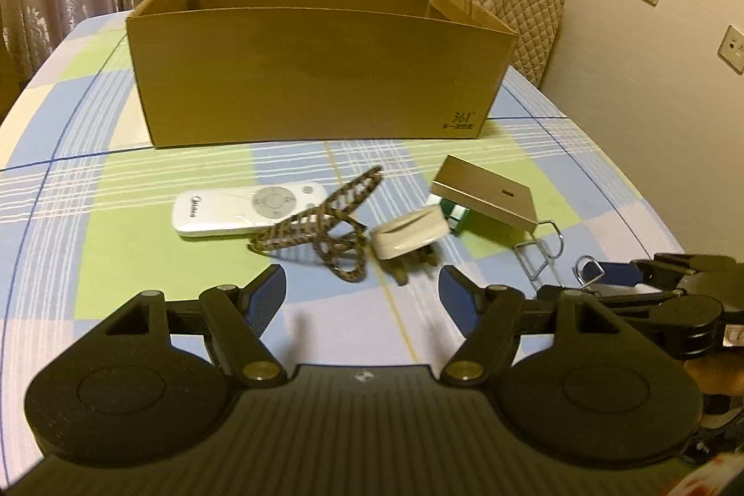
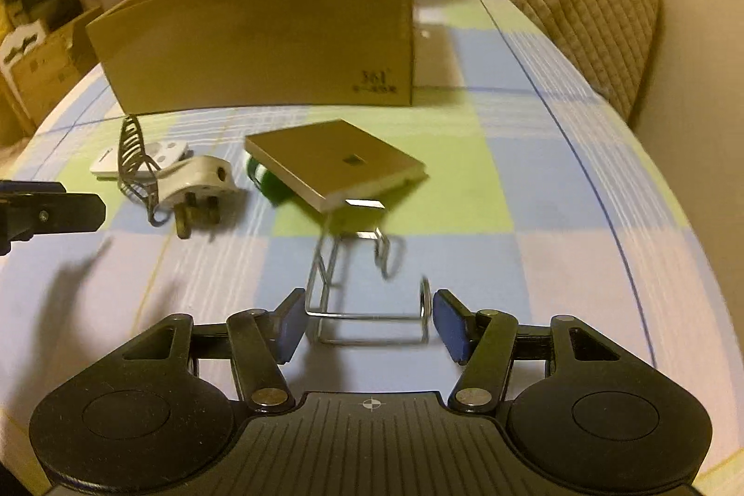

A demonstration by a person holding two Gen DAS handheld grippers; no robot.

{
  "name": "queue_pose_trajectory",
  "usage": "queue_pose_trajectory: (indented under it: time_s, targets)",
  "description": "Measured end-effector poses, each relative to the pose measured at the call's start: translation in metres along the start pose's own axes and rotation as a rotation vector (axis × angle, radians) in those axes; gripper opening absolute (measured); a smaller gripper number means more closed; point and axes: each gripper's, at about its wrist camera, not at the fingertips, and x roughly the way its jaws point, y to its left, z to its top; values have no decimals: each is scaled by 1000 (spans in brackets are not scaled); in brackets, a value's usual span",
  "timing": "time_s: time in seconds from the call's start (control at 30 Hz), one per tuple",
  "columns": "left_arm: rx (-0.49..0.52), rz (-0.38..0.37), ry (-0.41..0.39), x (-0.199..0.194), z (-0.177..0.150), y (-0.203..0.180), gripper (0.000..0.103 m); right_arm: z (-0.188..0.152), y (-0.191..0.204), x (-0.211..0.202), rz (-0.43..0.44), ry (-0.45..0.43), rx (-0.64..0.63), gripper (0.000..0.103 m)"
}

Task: Organize rigid objects
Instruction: 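Grasp the wire leg of the gold metal stand with the right tool, then grasp the white plug with the left tool while the right tool lifts the gold stand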

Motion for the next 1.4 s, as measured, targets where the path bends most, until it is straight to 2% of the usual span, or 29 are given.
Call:
queue_pose_trajectory:
  time_s: [0.2,0.37,0.4,0.77,0.9,1.0,1.2,1.27,1.4]
  targets:
    - [12,-25,3,7,-1,-12,68,0,-5,-2,15,-30,49,56]
    - [13,-38,6,12,-2,-19,68,3,-6,1,21,-41,28,56]
    - [12,-38,5,14,-2,-21,68,3,-6,2,21,-37,20,53]
    - [-27,-28,-16,33,4,-31,68,1,-19,-13,-38,-44,44,51]
    - [-44,-29,-22,43,9,-36,68,0,-22,-11,71,12,53,51]
    - [-52,-12,-17,51,11,-38,67,-1,-18,-13,84,24,27,51]
    - [-78,19,-8,64,17,-37,59,-3,-25,-16,98,45,62,51]
    - [-86,39,10,69,18,-35,45,-4,-29,-18,103,49,81,51]
    - [-85,38,9,69,15,-34,45,-3,-30,-23,119,61,87,51]
